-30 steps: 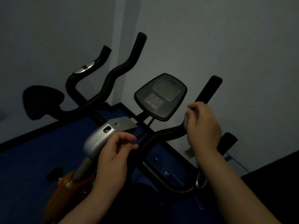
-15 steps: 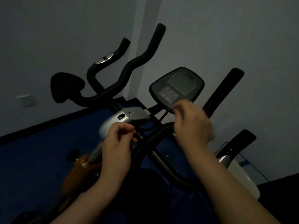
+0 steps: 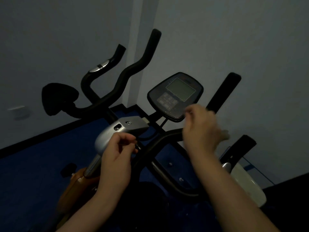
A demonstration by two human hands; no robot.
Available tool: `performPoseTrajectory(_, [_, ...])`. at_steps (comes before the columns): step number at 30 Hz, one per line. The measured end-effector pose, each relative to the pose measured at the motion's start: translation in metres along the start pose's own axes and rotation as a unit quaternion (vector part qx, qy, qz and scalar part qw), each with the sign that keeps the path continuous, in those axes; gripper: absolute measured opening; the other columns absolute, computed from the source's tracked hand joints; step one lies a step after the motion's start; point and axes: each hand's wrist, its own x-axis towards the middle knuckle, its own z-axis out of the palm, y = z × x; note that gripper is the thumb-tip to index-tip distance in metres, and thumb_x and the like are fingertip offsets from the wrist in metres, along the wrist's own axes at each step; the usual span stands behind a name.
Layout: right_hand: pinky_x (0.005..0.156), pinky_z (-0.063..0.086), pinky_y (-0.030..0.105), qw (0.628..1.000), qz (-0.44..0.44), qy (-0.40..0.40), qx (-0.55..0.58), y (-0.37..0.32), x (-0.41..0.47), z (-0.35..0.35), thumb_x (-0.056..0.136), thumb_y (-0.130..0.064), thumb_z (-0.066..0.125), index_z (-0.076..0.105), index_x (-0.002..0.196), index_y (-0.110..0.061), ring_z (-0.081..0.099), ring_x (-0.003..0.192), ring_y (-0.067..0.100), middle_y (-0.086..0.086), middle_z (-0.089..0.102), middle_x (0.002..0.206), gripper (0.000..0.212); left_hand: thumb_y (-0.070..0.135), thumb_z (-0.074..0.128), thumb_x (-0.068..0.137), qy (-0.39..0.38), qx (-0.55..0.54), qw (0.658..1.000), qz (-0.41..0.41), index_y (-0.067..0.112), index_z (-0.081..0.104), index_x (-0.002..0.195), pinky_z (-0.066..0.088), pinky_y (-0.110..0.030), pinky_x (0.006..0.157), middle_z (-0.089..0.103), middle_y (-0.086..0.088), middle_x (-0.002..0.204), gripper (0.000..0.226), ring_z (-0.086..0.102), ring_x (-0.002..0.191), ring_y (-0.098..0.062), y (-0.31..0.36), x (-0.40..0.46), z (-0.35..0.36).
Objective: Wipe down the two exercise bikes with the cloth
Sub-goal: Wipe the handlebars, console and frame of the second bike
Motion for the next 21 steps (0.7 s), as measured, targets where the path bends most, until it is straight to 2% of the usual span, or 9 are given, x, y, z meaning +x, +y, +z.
performPoseTrajectory(3, [0.062, 0.037, 0.025, 0.985, -0.085, -0.11, 0.098, -0.034, -0.038, 0.01, 0.09, -0.019, 0.058, 0.064, 0.094, -0.023, 0.054, 0.082, 0.014, -0.005, 0.063, 0.089, 0.008, 0.003, 0.051, 0.09, 0.0, -0.002, 1.0, 0.01, 0.033, 0.062, 0.078, 0.045, -0.028, 0.069, 0.066, 0.006, 0.083, 0.035, 0.062, 0.074, -0.01, 0.0, 0.002, 0.0])
performPoseTrajectory(6, [0.068, 0.049, 0.034, 0.935, -0.175, -0.246, 0.186, -0.037, -0.045, 0.001, 0.09, -0.024, 0.057, 0.063, 0.094, -0.027, 0.055, 0.085, 0.011, -0.01, 0.063, 0.092, 0.007, 0.003, 0.052, 0.09, -0.019, 0.009, 0.999, 0.027, 0.034, 0.062, 0.079, 0.043, -0.023, 0.067, 0.066, 0.006, 0.083, 0.034, 0.062, 0.074, -0.008, 0.001, 0.002, -0.001])
performPoseTrajectory(9, [0.07, 0.049, 0.024, 0.965, -0.174, -0.114, 0.158, -0.009, -0.017, -0.012, 0.088, -0.018, 0.061, 0.067, 0.094, -0.021, 0.059, 0.085, 0.012, -0.006, 0.067, 0.092, 0.009, 0.011, 0.056, 0.089, -0.058, 0.043, 0.996, 0.055, 0.036, 0.062, 0.081, 0.045, -0.022, 0.068, 0.065, 0.006, 0.085, 0.027, 0.062, 0.078, -0.007, 0.003, 0.003, 0.0])
performPoseTrajectory(12, [0.057, 0.034, 0.018, 0.997, -0.021, 0.023, 0.071, 0.01, 0.015, -0.014, 0.091, -0.014, 0.058, 0.065, 0.096, -0.017, 0.057, 0.082, 0.017, 0.0, 0.065, 0.091, 0.009, 0.024, 0.053, 0.079, -0.084, 0.05, 0.992, 0.08, 0.034, 0.061, 0.082, 0.048, -0.013, 0.067, 0.065, 0.009, 0.086, 0.014, 0.063, 0.08, -0.006, 0.011, 0.009, 0.013])
performPoseTrajectory(13, [0.055, 0.033, 0.024, 1.0, 0.003, 0.01, 0.023, 0.007, 0.016, -0.009, 0.09, -0.011, 0.059, 0.065, 0.095, -0.016, 0.057, 0.08, 0.021, 0.003, 0.064, 0.09, 0.009, 0.024, 0.052, 0.078, -0.084, 0.043, 0.992, 0.086, 0.035, 0.06, 0.081, 0.047, -0.011, 0.066, 0.065, 0.011, 0.085, 0.014, 0.063, 0.079, -0.005, 0.014, 0.013, 0.02])
performPoseTrajectory(15, [0.055, 0.037, 0.028, 0.996, -0.076, -0.027, -0.033, -0.008, 0.0, 0.001, 0.082, -0.005, 0.065, 0.066, 0.089, -0.015, 0.057, 0.073, 0.025, 0.005, 0.063, 0.082, 0.013, 0.023, 0.051, 0.078, -0.081, 0.031, 0.991, 0.106, 0.035, 0.059, 0.08, 0.046, -0.01, 0.065, 0.066, 0.011, 0.083, 0.015, 0.062, 0.076, -0.003, 0.021, 0.024, 0.035])
performPoseTrajectory(17, [0.057, 0.042, 0.03, 0.981, -0.159, -0.101, 0.034, -0.015, -0.016, 0.003, 0.086, -0.013, 0.061, 0.064, 0.092, -0.02, 0.055, 0.077, 0.02, -0.002, 0.065, 0.085, 0.01, 0.021, 0.051, 0.081, -0.084, 0.018, 0.989, 0.124, 0.035, 0.058, 0.081, 0.046, -0.011, 0.064, 0.065, 0.011, 0.081, 0.015, 0.061, 0.074, -0.003, 0.026, 0.038, 0.051])
performPoseTrajectory(19, [0.064, 0.049, 0.034, 0.967, -0.105, -0.157, 0.171, -0.005, -0.01, -0.009, 0.092, -0.024, 0.054, 0.059, 0.096, -0.029, 0.056, 0.082, 0.01, -0.011, 0.064, 0.09, 0.009, 0.018, 0.051, 0.084, -0.088, 0.016, 0.986, 0.14, 0.034, 0.058, 0.082, 0.048, -0.014, 0.065, 0.063, 0.012, 0.079, 0.017, 0.06, 0.073, -0.003, 0.028, 0.05, 0.065])
performPoseTrajectory(21, [0.064, 0.053, 0.033, 0.96, 0.025, -0.067, 0.271, 0.012, 0.013, -0.024, 0.094, -0.029, 0.054, 0.053, 0.095, -0.035, 0.06, 0.075, 0.004, -0.012, 0.063, 0.085, 0.006, 0.011, 0.052, 0.09, -0.103, 0.054, 0.982, 0.152, 0.032, 0.057, 0.084, 0.047, -0.02, 0.07, 0.063, 0.011, 0.081, 0.023, 0.059, 0.075, -0.004, 0.025, 0.059, 0.077])
